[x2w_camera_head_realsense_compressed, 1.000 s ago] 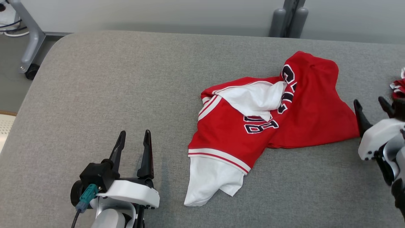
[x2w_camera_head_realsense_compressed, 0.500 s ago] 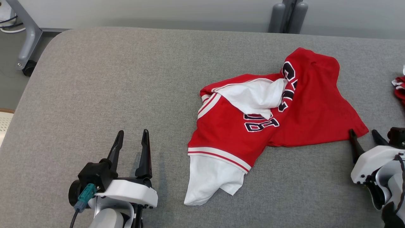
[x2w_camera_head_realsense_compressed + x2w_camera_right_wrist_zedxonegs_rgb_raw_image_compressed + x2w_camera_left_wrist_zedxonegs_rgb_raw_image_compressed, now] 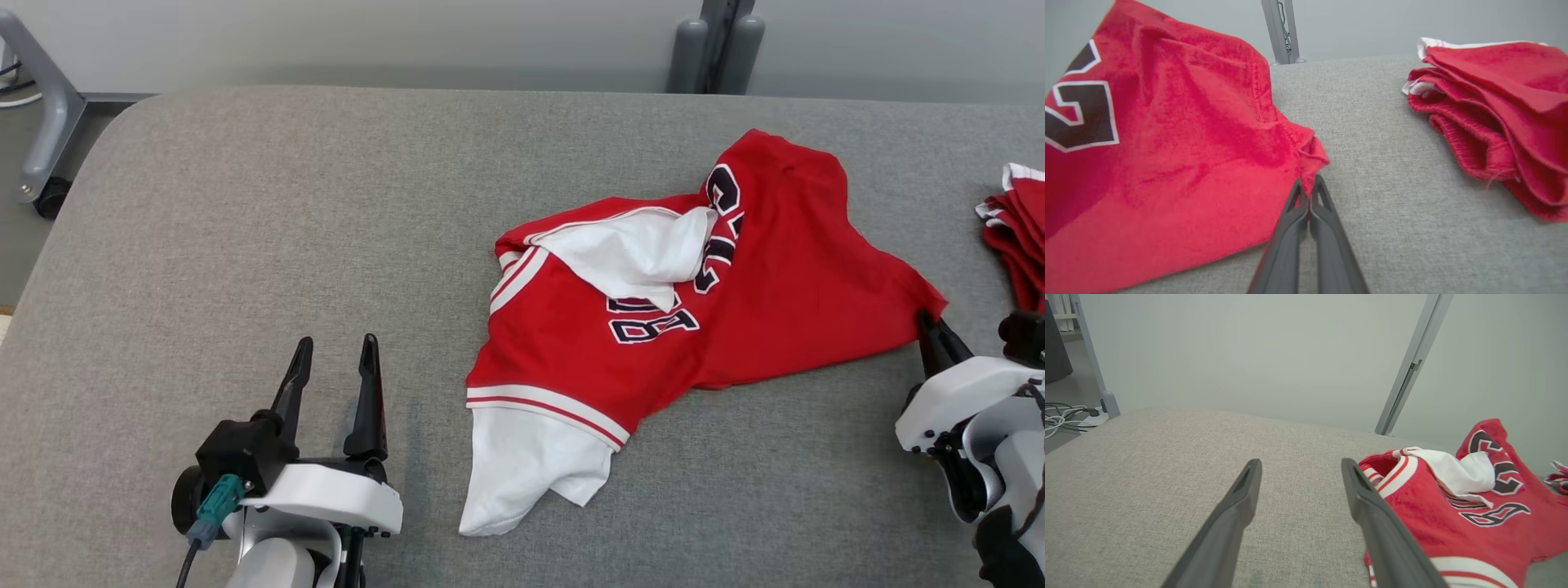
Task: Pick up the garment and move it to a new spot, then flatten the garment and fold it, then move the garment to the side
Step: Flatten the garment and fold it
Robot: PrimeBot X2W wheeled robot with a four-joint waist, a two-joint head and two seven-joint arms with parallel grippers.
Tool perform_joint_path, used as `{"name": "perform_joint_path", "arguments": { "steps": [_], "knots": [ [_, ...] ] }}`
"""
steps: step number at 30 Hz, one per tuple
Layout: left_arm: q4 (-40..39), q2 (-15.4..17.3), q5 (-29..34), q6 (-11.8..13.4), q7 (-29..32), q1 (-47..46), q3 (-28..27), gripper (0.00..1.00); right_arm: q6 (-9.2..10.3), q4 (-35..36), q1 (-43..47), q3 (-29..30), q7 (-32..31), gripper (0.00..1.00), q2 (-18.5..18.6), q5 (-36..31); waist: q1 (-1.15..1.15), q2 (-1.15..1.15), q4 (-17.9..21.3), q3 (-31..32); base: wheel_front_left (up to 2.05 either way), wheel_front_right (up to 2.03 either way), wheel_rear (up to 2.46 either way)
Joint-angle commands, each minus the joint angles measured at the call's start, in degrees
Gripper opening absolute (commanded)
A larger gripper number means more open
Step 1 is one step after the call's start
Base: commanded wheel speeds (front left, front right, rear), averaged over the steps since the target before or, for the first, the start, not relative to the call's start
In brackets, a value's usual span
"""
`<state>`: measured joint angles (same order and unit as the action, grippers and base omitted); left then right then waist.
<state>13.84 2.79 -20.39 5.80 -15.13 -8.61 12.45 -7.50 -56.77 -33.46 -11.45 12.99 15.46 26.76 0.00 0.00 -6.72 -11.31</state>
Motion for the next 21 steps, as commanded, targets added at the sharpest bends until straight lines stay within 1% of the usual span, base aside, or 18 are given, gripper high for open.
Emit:
{"name": "perform_joint_path", "arguments": {
  "steps": [1, 6, 11, 13, 16, 17, 18, 19, 20, 21],
  "knots": [
    [0.0, 0.2, 0.3, -0.1, 0.0, 0.3, -0.2, 1.00, 0.02, 0.3, 1.1, 0.5, 0.3, 0.00, 0.8, 0.1, 0.00, 0.00, 0.5, 0.2, 0.00, 0.00, 0.00],
    [-0.2, 0.2, 0.3, 0.0, 0.0, 0.8, -0.1, 1.00, 0.02, 2.3, 4.3, 3.1, 0.3, 0.00, 1.3, -0.7, 0.00, 0.00, 2.1, 0.8, 0.00, 0.00, 0.00],
    [-0.2, 0.2, 0.5, -0.2, 0.0, 1.1, -0.1, 1.00, 0.02, 4.2, 8.3, 7.1, 0.5, 0.00, 0.9, -0.9, 0.00, 0.00, 3.4, 1.2, 0.00, 0.00, 0.00],
    [0.0, 0.2, 0.7, -0.3, 0.0, 1.0, -0.1, 1.00, 0.02, 4.6, 9.4, 8.3, 0.7, 0.00, 1.2, -2.4, 0.00, 0.00, 3.9, 1.3, 0.00, 0.00, 0.00],
    [0.3, 0.2, 0.8, -0.6, 0.0, 1.2, 0.1, 1.00, 0.02, 5.5, 10.8, 10.9, 0.9, 0.00, -0.3, -3.2, 0.00, 0.00, 4.5, 1.6, 0.00, 0.00, 0.00],
    [0.4, 0.2, 0.8, -0.6, 0.0, 1.3, 0.2, 1.00, 0.02, 5.9, 11.2, 11.8, 1.1, 0.04, -0.4, -3.7, 0.00, 0.00, 4.6, 1.7, 0.00, 0.00, 0.00],
    [0.4, 0.2, 0.8, -0.6, 0.0, 1.4, 0.2, 1.00, 0.02, 6.6, 11.5, 12.9, 1.4, 0.16, -0.6, -4.1, 0.00, 0.00, 4.8, 1.9, 0.00, 0.00, 0.00],
    [0.5, 0.2, 0.9, -0.7, 0.0, 1.5, 0.3, 1.00, 0.02, 7.2, 11.9, 14.1, 1.5, 0.40, -1.0, -4.4, 0.00, 0.00, 4.9, 2.0, 0.00, 0.00, 0.00],
    [0.6, 0.2, 0.9, -0.7, 0.0, 1.6, 0.3, 1.00, 0.02, 7.9, 12.4, 15.0, 1.7, 0.84, -1.5, -4.9, 0.00, 0.00, 5.0, 2.1, 0.00, 0.00, 0.00],
    [0.7, 0.2, 1.0, -0.8, 0.0, 1.8, 0.3, 1.00, 0.02, 8.7, 13.0, 16.0, 1.9, 1.00, -2.0, -5.3, 0.00, 0.00, 5.1, 2.3, 0.00, 0.00, 0.00]
  ]
}}
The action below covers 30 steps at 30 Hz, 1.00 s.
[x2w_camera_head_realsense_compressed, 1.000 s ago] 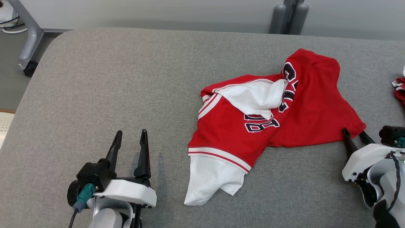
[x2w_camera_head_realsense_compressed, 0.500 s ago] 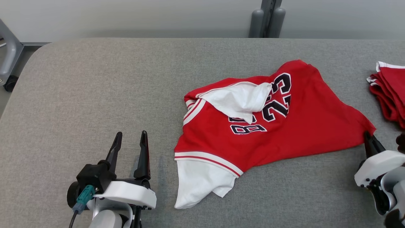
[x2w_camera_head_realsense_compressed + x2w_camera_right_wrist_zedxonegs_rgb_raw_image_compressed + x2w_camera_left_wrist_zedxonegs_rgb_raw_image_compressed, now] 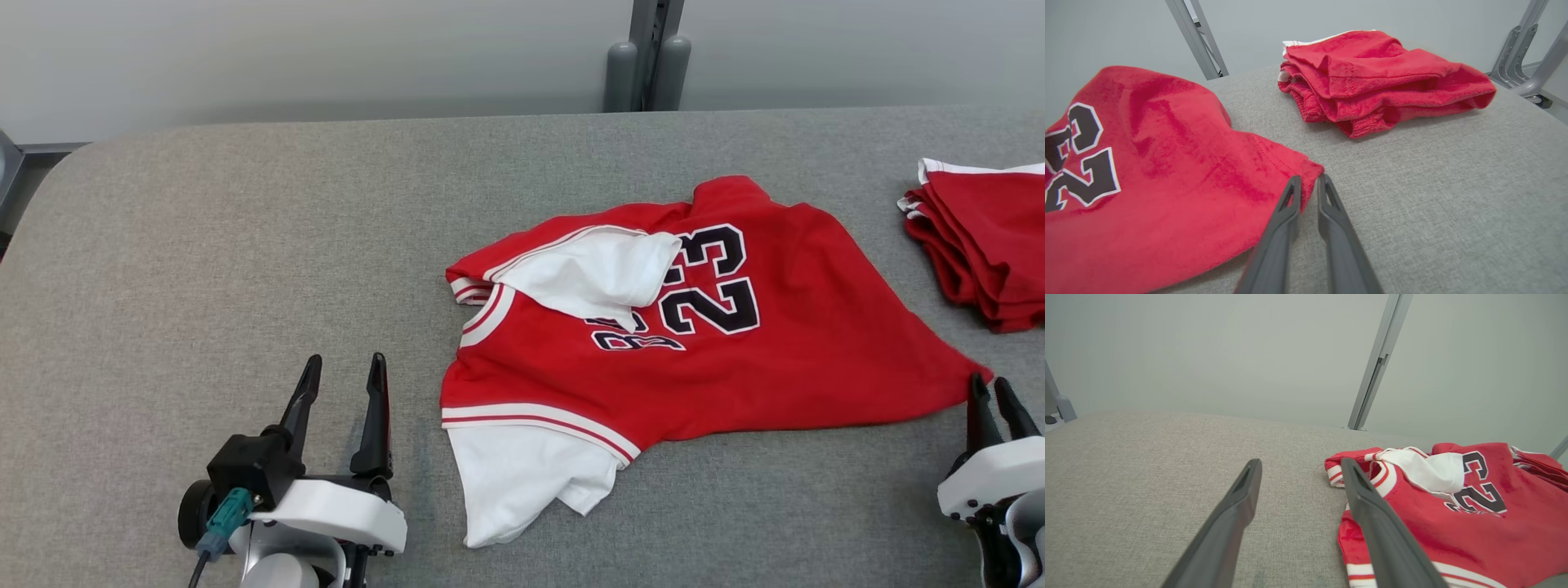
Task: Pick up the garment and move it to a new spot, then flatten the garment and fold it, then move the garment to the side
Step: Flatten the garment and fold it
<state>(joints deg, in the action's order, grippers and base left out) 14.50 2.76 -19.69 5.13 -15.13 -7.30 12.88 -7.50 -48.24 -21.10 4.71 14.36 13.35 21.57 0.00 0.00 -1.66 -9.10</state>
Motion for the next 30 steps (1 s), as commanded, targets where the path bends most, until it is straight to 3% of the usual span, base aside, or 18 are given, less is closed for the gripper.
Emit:
{"name": "perform_joint_path", "arguments": {
  "steps": [1, 15, 24, 30],
  "knots": [
    [0.1, 0.3, 0.3, -0.1, 0.0, 0.6, -0.1, 1.00, 0.02, 0.9, 1.2, 1.0, 0.6, 1.00, -0.2, -0.4, 0.00, 0.00, 0.1, 0.2, 0.00, 0.00, 0.00],
    [0.2, 0.2, -0.1, -0.4, 0.0, 2.3, 0.9, 1.00, 0.01, 18.6, 10.7, 11.4, 0.9, 1.00, -6.6, -10.7, 0.00, 0.00, 0.7, 4.1, 0.00, 0.00, 0.00],
    [-0.5, 0.3, -0.4, -0.7, 0.0, 3.3, 1.3, 1.00, 0.01, 31.8, 14.6, 7.7, 0.9, 1.00, -9.8, -16.2, 0.00, 0.00, 0.2, 7.1, 0.00, 0.00, 0.00],
    [-0.5, 0.3, 0.7, -0.9, 0.0, 3.7, 1.1, 1.00, 0.02, 36.1, 17.0, 4.4, 0.9, 1.00, -10.3, -17.6, 0.00, 0.00, -0.8, 8.6, 0.00, 0.00, 0.00]
  ]
}}
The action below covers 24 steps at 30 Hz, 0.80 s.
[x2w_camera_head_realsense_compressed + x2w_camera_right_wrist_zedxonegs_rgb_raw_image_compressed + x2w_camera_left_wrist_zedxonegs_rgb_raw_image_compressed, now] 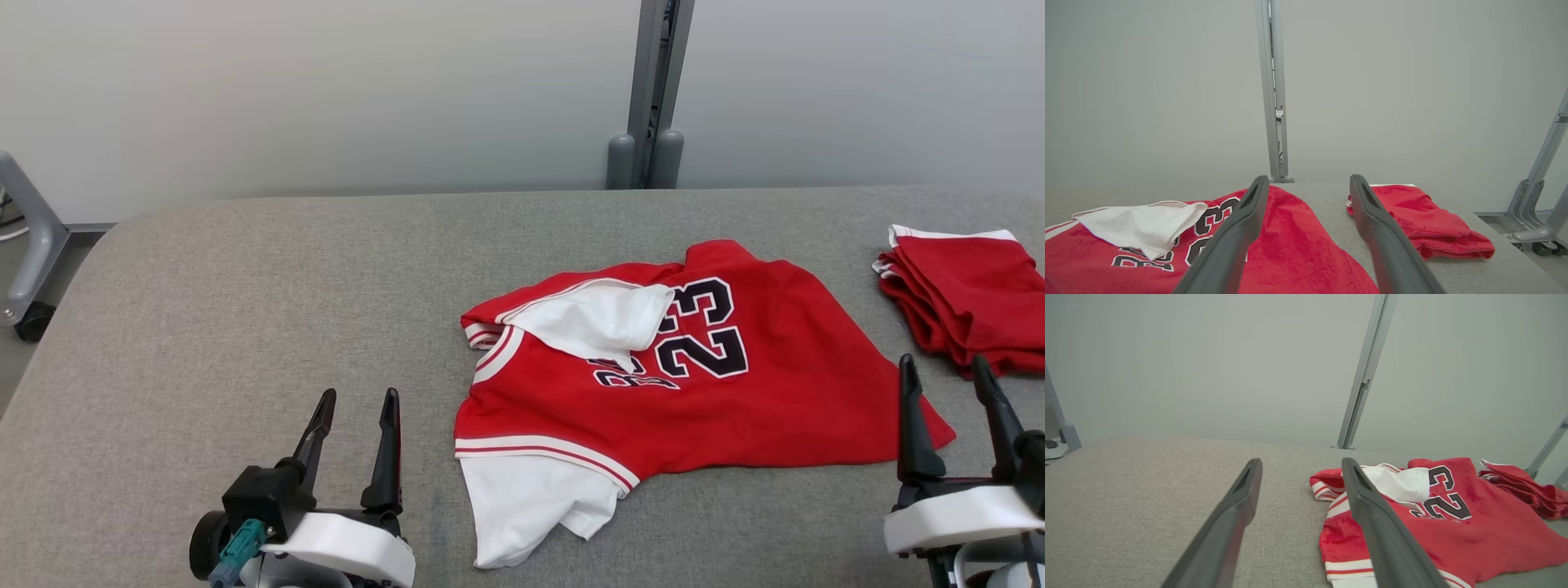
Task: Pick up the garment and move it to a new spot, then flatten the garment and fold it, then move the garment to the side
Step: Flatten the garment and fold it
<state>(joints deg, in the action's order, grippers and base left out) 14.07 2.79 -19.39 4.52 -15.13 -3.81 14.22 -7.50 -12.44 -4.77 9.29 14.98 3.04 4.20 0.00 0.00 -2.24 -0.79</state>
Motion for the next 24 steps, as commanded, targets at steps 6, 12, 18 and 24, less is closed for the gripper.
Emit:
{"name": "perform_joint_path", "arguments": {
  "steps": [6, 12, 18, 24],
  "knots": [
    [0.1, 0.2, 0.5, -0.4, 0.0, 1.2, -0.9, 1.00, 0.02, 1.7, 2.4, -3.4, 0.3, 1.00, 0.0, 3.7, 0.00, 0.00, -0.8, 0.9, 0.00, 0.00, 0.00],
    [0.4, 0.2, 0.6, -0.4, 0.0, 2.0, -1.2, 1.00, 0.01, 1.0, 3.0, -4.0, 0.3, 1.00, 0.0, 4.9, 0.00, 0.00, -1.0, 0.9, 0.00, 0.00, 0.00],
    [0.3, 0.2, 0.5, -0.2, 0.0, 2.0, -1.3, 1.00, 0.02, 0.7, 2.6, -4.5, 0.3, 1.00, 0.0, 5.1, 0.00, 0.00, -0.9, 0.8, 0.00, 0.00, 0.00],
    [0.7, 0.2, 0.6, -0.3, 0.0, 1.9, -0.9, 1.00, 0.02, 0.3, 2.2, -4.8, 0.3, 1.00, 0.0, 4.9, 0.00, 0.00, -0.7, 0.7, 0.00, 0.00, 0.00]
  ]
}}
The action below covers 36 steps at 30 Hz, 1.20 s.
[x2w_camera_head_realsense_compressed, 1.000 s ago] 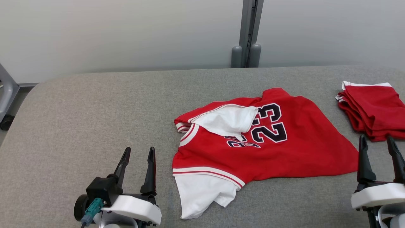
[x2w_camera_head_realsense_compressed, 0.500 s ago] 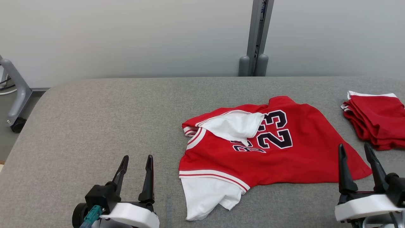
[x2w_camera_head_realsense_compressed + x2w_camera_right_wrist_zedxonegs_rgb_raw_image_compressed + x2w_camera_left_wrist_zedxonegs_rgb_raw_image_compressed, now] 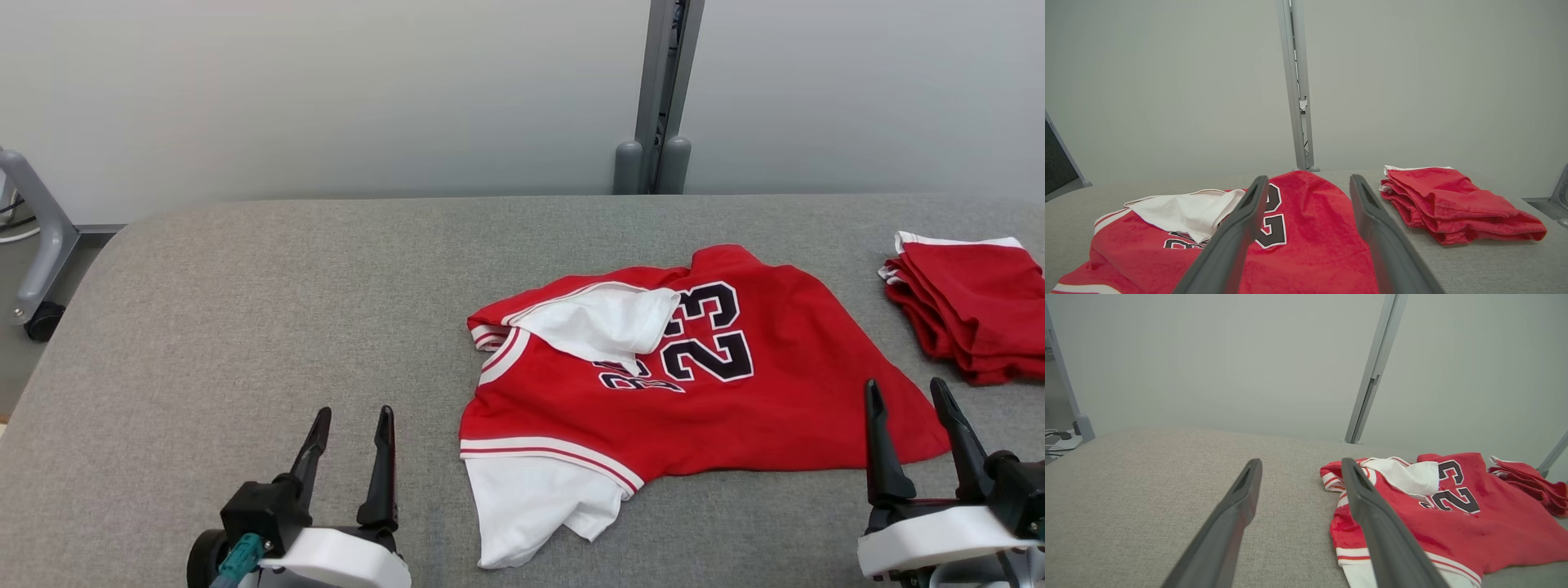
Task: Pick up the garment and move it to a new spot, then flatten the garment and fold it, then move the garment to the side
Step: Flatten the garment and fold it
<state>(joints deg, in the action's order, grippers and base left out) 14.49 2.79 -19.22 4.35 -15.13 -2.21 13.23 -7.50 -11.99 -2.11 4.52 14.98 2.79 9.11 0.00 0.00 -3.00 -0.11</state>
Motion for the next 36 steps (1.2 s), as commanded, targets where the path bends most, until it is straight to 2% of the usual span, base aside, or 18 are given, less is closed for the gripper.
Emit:
{"name": "perform_joint_path", "arguments": {
  "steps": [1, 6, 7, 12, 21, 29, 36],
  "knots": [
    [0.9, 0.2, 0.5, -0.4, 0.0, 0.5, 0.5, 1.00, 0.01, -0.2, -0.5, 0.0, 0.3, 1.00, 0.3, 0.0, 0.00, 0.00, 0.0, 0.0, 0.00, 0.00, 0.00],
    [4.8, 0.3, -1.6, -3.5, 3.9, 1.3, 3.5, 1.00, 0.02, -0.4, -0.6, 0.2, 0.3, 1.00, 0.2, -0.2, 0.00, 0.00, 0.2, -0.3, 0.00, 0.00, 0.00],
    [4.8, 0.3, -1.6, -3.5, 3.9, 1.3, 3.5, 1.00, 0.02, -0.4, -0.6, 0.2, 0.3, 1.00, 0.2, -0.2, 0.00, 0.00, 0.2, -0.3, 0.00, 0.00, 0.00],
    [5.0, 0.8, -4.4, -6.4, 11.7, 4.1, 5.7, 1.00, 0.02, -0.5, -0.6, 0.5, 0.3, 1.00, 0.2, -0.3, 0.00, 0.00, 0.5, -1.0, 0.00, 0.00, 0.00],
    [-1.0, 1.4, -7.0, -8.0, 22.6, 8.8, 9.9, 1.00, 0.01, -1.1, -1.5, 1.5, 0.3, 1.00, 0.2, -0.6, 0.00, 0.00, 0.8, -1.8, 0.00, 0.00, 0.00],
    [2.6, 0.9, -7.8, -7.3, 21.6, 5.6, 10.4, 1.00, 0.02, -1.4, -2.0, 1.4, 0.3, 1.00, 0.3, -0.6, 0.00, 0.00, 2.2, -1.8, 0.00, 0.00, 0.00],
    [8.3, 0.4, -11.6, -7.0, 19.6, 2.6, 11.1, 1.00, 0.02, -1.7, -2.0, 1.6, 0.3, 1.00, 0.2, -0.5, 0.00, 0.00, 3.5, -1.8, 0.00, 0.00, 0.00]
  ]
}}
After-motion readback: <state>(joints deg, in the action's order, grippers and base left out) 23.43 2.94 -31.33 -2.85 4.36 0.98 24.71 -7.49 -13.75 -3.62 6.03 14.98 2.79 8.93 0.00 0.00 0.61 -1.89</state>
